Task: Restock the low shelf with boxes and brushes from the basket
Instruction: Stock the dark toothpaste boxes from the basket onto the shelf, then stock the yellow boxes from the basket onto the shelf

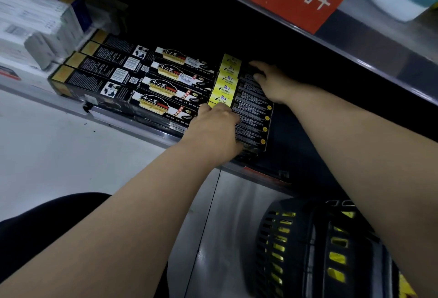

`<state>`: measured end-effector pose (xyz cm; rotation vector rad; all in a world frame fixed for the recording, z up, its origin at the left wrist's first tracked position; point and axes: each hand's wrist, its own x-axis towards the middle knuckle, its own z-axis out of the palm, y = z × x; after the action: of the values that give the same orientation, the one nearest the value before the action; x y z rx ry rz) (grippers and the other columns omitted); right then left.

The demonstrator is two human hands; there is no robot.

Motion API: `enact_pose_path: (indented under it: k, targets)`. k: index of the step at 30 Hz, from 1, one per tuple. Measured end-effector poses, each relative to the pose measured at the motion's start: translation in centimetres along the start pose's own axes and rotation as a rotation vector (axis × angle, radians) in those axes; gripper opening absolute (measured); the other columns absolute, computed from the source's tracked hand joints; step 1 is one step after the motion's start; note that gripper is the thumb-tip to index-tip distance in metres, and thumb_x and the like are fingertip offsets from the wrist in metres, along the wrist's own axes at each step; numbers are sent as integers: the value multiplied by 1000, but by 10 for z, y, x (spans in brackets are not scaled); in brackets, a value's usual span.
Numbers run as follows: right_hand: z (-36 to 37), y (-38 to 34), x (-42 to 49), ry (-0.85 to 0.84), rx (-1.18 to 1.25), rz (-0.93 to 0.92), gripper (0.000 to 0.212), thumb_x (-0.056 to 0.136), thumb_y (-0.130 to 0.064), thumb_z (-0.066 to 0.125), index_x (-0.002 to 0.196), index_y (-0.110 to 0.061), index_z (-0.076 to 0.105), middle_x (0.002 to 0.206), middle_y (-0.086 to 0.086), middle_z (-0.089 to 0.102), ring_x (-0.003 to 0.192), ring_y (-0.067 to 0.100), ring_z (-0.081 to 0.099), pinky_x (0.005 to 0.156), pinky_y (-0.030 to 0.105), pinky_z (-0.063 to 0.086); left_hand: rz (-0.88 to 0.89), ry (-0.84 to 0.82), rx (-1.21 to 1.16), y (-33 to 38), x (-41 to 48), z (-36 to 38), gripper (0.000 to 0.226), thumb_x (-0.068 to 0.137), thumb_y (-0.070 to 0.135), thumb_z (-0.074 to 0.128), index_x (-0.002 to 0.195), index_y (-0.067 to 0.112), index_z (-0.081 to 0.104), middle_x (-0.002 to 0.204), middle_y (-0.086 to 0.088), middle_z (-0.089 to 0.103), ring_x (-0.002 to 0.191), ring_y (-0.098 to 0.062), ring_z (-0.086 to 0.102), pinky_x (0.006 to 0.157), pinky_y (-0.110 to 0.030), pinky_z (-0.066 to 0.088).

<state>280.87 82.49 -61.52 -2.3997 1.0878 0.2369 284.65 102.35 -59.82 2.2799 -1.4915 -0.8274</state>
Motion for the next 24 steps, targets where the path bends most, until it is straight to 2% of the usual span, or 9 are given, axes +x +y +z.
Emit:
enact_pose_path:
  k: [2, 4, 6, 8, 11, 13, 16, 21, 24]
  targets:
    - [-9, -6, -10, -70, -82, 36, 60, 100, -21, 41, 149, -35, 9, 158, 11, 3, 145, 29, 10, 113, 35, 18, -10, 17, -57, -1, -1, -3, 51, 85, 31, 62, 133, 19, 49, 141, -4, 41, 131, -25, 33, 108, -40, 32]
    - [-24, -13, -28, -145, -191, 46, 73, 97, -24, 49, 149, -38, 0, 158, 11, -3, 145, 30, 9, 113, 37, 19, -33, 59, -162, -1, -3, -7, 47, 86, 28, 62, 131, 20, 51, 135, -5, 47, 123, -23, 43, 97, -33, 40]
    - [-41, -19, -56, -175, -273, -12, 71, 94, -26, 54, 149, -33, 10, 156, 12, 13, 140, 29, 26, 107, 30, 27, -31, 88, -280, 3, -5, -11, 41, 87, 25, 62, 127, 20, 54, 126, -1, 56, 106, -16, 53, 79, -21, 41]
    - [-56, -20, -92, -139, -270, -90, 58, 92, -25, 57, 144, -27, 31, 147, 8, 36, 129, 23, 40, 100, 23, 31, -1, 99, -404, 12, -7, -14, 33, 88, 22, 62, 120, 19, 58, 114, 3, 61, 89, -9, 54, 67, -14, 39]
    - [-74, -7, -153, -32, -164, -177, 37, 89, -21, 61, 125, -25, 55, 129, -3, 54, 118, 10, 48, 96, 18, 34, 70, 125, -552, 35, -14, -18, 23, 86, 19, 62, 109, 20, 62, 94, 9, 62, 82, -7, 59, 73, -18, 46]
    - [-82, 6, -194, 40, -73, -203, 29, 87, -21, 63, 115, -28, 59, 119, -9, 57, 112, 4, 50, 92, 14, 34, 141, 142, -585, 56, -23, -18, 16, 85, 18, 62, 100, 24, 62, 87, 13, 62, 80, -8, 61, 75, -22, 50]
    - [-87, 29, -247, 125, 120, -197, 28, 86, -15, 64, 107, -32, 58, 110, -12, 59, 107, -1, 53, 94, 18, 40, 293, 138, -538, 93, -42, -14, 14, 85, 17, 62, 94, 27, 61, 84, 12, 64, 80, -8, 62, 72, -21, 50]
    - [-70, 78, -315, 183, 301, -137, 36, 84, -5, 65, 108, -29, 56, 112, -1, 60, 107, 7, 57, 96, 24, 44, 635, 117, -226, 148, -76, 4, 19, 85, 23, 62, 103, 24, 65, 97, 12, 66, 96, -8, 53, 85, -22, 39]
    - [-54, 115, -345, 125, 215, -50, 31, 88, -16, 63, 115, -29, 55, 113, -10, 58, 103, 0, 55, 91, 19, 45, 751, 100, -12, 172, -88, 19, 22, 88, 28, 57, 109, 24, 63, 105, 8, 64, 104, -13, 49, 91, -25, 33]
